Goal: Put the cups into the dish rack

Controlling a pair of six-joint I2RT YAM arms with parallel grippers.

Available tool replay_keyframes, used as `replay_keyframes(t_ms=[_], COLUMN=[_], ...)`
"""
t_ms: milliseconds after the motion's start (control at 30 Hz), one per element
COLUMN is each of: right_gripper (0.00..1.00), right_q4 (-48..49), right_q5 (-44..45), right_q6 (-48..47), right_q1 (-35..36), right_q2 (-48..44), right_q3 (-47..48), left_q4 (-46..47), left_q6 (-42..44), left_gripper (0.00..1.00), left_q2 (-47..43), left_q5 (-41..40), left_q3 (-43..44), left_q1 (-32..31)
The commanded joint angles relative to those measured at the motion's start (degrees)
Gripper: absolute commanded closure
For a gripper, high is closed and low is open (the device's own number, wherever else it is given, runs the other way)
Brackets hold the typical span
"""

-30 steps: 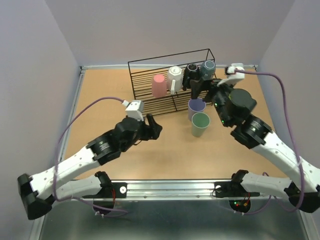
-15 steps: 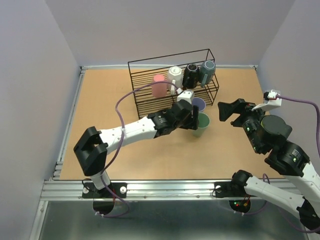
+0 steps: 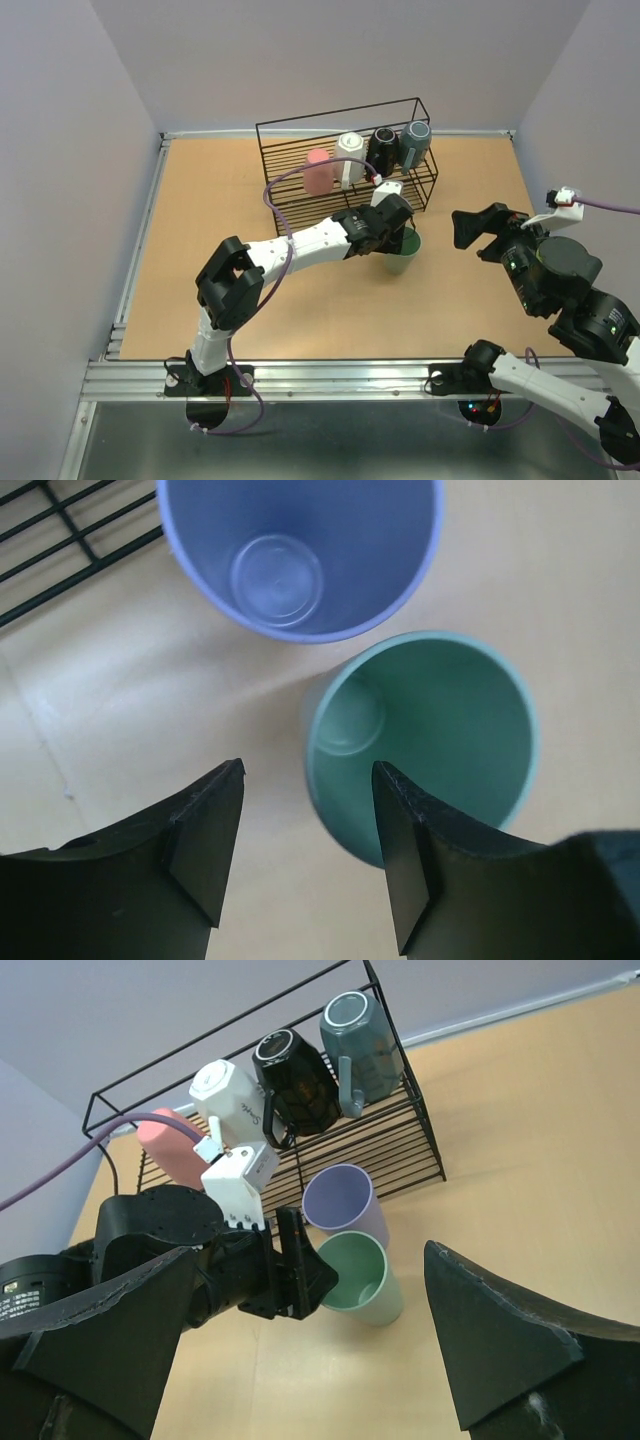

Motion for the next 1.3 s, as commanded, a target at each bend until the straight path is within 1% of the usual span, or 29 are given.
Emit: replay_keyframes(t_ms=[0,133,167,233,267,367,500,567,600,800,867,900,967,1000,1033,1067,1100,1133,1167,1200,1233,1267], right_gripper=[0.00,0.00,0.00,0.00,0.00,0.00,0.00,0.00,0.00,0.00,0.00,0.00,0.00,0.00,0.00,0.00,0.00,0.00,0.00,0.00,0.00,0.00], right_q4=[-0.7,-0.7,-0.7,-0.7,-0.7,-0.7,-0.7,-0.7,-0.7,-0.7,-0.5,-0.1,0.7,1.2,3.0,4.2,5.4,6.8,9.9,11.9,14.3,19.2], right_q5=[2.0,1.8,1.7,1.4,1.2,0.6,0.0,-0.6,-0.9,-2.3,-3.1,-4.3,-5.8,-6.1,-7.0,-8.9,-9.6,-9.9,-10.2,-11.2,-12.5,-15.7], right_q6=[0.6,0.9,1.0,1.2,1.2,1.5,2.0,1.8,1.5,0.2,0.4,1.1,2.6,5.4,6.3,7.1,9.4,10.8,12.6,16.5,17.8,19.1], right_q1=[0.5,0.5,0.5,0.5,0.5,0.5,0.6,0.6,0.5,0.5,0.5,0.5,0.6,0.5,0.5,0.6,0.5,0.5,0.5,0.6,0.5,0.5], right_q2=[0.0,0.5,0.8,1.4,1.6,2.3,2.8,3.2,3.7,5.5,6.9,7.7,8.5,8.8,8.9,9.1,9.1,9.0,8.8,8.4,8.3,8.3], right_q3=[2.6,2.2,2.1,2.0,2.1,2.2,2.5,3.3,3.6,6.8,7.6,8.1,7.7,7.3,6.1,5.4,4.8,4.1,2.7,1.6,0.8,-0.6], left_q4=[-3.8,-2.9,-2.7,-2.7,-2.7,-2.1,-1.4,-1.3,-1.5,-1.2,-0.5,1.9,6.0,10.4,12.6,14.6,18.4,20.2,22.0,24.1,27.6,29.4], left_q6=[-0.6,0.4,0.4,0.8,0.9,1.3,1.6,1.4,1.1,-0.3,-0.1,0.3,0.6,0.8,1.0,1.3,1.6,2.0,2.7,2.8,2.8,2.1], left_gripper=[0.36,0.46,0.52,0.60,0.60,0.68,0.85,0.97,1.00,1.00,1.00,1.00,1.00,1.00,1.00,1.00,1.00,1.00,1.00,1.00,1.00,1.00], left_q2=[-1.3,-0.9,-0.7,-0.1,0.0,0.0,0.0,-0.3,-0.7,-6.5,-10.6,-14.7,-19.7,-22.3,-27.3,-29.6,-33.7,-33.7,-37.5,-39.3,-43.0,-45.0], left_q5=[-3.6,-2.5,-2.3,-1.5,-1.3,-0.6,-0.1,0.1,-0.1,-1.2,-1.8,-2.4,-3.1,-3.7,-5.0,-5.7,-6.6,-6.6,-6.8,-6.7,-7.0,-7.5], left_q3=[2.3,1.3,1.4,2.0,2.2,2.1,1.8,1.4,1.2,-0.3,-1.9,-5.0,-9.2,-11.6,-16.3,-18.4,-22.6,-22.6,-26.5,-28.2,-31.9,-33.9], left_q1=[-0.2,-0.2,-0.2,-0.2,-0.2,-0.2,-0.2,-0.2,-0.1,-0.2,-0.2,-0.3,-0.2,-0.3,-0.3,-0.2,-0.2,-0.2,-0.1,-0.2,-0.1,-0.2])
